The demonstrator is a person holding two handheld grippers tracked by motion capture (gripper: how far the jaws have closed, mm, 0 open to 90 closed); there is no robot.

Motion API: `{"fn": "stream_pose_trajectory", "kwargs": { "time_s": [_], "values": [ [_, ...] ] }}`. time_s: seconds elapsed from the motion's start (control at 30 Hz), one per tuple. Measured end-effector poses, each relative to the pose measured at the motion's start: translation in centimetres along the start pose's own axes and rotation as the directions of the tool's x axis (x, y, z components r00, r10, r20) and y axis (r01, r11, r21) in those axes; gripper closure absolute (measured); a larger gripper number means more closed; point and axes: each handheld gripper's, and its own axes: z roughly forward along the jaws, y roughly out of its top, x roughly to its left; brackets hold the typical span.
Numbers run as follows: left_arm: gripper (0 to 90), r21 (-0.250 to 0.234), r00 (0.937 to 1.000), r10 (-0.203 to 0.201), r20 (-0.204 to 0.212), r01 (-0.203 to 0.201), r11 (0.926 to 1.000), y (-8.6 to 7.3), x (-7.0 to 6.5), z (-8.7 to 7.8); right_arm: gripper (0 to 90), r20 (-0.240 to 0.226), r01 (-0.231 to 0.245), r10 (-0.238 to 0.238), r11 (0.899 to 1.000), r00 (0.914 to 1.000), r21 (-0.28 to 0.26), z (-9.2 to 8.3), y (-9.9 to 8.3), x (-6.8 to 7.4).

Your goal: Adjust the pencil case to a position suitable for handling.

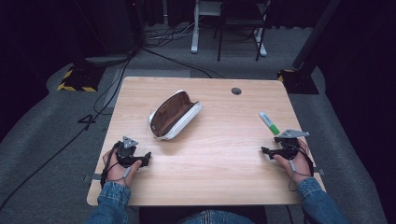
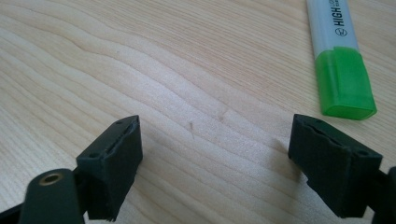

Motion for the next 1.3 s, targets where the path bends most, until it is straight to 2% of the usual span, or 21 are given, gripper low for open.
{"fn": "stream_pose_trajectory", "kwargs": {
  "time_s": [0.03, 0.07, 0.1, 0.17, 0.23, 0.3, 0.73, 0.93, 1.03, 1.13, 1.3],
  "values": [
    [17.7, -0.007, 0.9999, -0.013, -0.004, 0.013, 0.9999, 0.0, 0.1, -0.1, 17.7, 0.0, 0.0, 0.0, 1.0, 1.0, 0.0, 0.0, 0.0, 0.0],
    [21.5, -0.007, 0.9997, -0.025, 0.002, 0.025, 0.9997, 0.0, 0.2, -0.2, 17.7, 0.0, 0.0, 0.0, 1.0, 1.0, 0.0, 0.0, 0.0, 0.0],
    [28.2, -0.025, 0.9973, -0.069, 0.024, 0.069, 0.9973, 0.2, 0.6, -0.5, 17.8, 0.001, 0.0, 0.0, 1.0, 1.0, 0.0, 0.0, 0.0, 0.0],
    [27.0, -0.03, 0.9961, -0.084, 0.025, 0.085, 0.9959, 0.4, 0.7, -0.7, 17.8, 0.002, 0.0, 0.0, 1.0, 1.0, 0.0, 0.0, 0.0, 0.1],
    [26.7, -0.065, 0.9969, -0.078, 0.008, 0.079, 0.9948, 1.1, 0.9, -1.3, 17.8, 0.003, -0.001, 0.001, 1.0, 1.0, 0.0, -0.1, 0.0, 0.1],
    [26.1, -0.083, 0.9964, -0.084, 0.012, 0.084, 0.993, 1.6, 1.0, -1.7, 17.8, 0.003, -0.002, 0.002, 1.0, 1.0, 0.0, -0.1, -0.1, 0.1],
    [24.9, -0.135, 0.9974, -0.064, 0.033, 0.068, 0.9885, 4.3, 1.0, -3.1, 17.8, 0.003, -0.001, 0.001, 1.0, 1.0, -0.001, -0.1, -0.1, 0.2],
    [24.5, -0.163, 0.9977, -0.056, 0.04, 0.061, 0.9846, 5.3, 0.9, -3.2, 17.8, 0.001, 0.0, 0.0, 1.0, 1.0, -0.002, -0.1, -0.1, 0.2],
    [24.5, -0.174, 0.9972, -0.064, 0.038, 0.07, 0.9823, 5.9, 0.8, -3.2, 17.8, 0.001, 0.0, 0.0, 1.0, 1.0, -0.002, -0.1, -0.1, 0.2],
    [24.5, -0.199, 0.9961, -0.072, 0.051, 0.081, 0.9766, 6.4, 0.7, -3.2, 17.8, 0.001, 0.0, 0.0, 1.0, 1.0, -0.002, -0.1, -0.1, 0.2],
    [24.3, -0.207, 0.9971, -0.063, 0.044, 0.071, 0.9758, 7.2, 0.6, -2.9, 17.8, 0.001, -0.001, 0.001, 1.0, 1.0, -0.002, -0.1, -0.1, 0.2]
  ]
}}
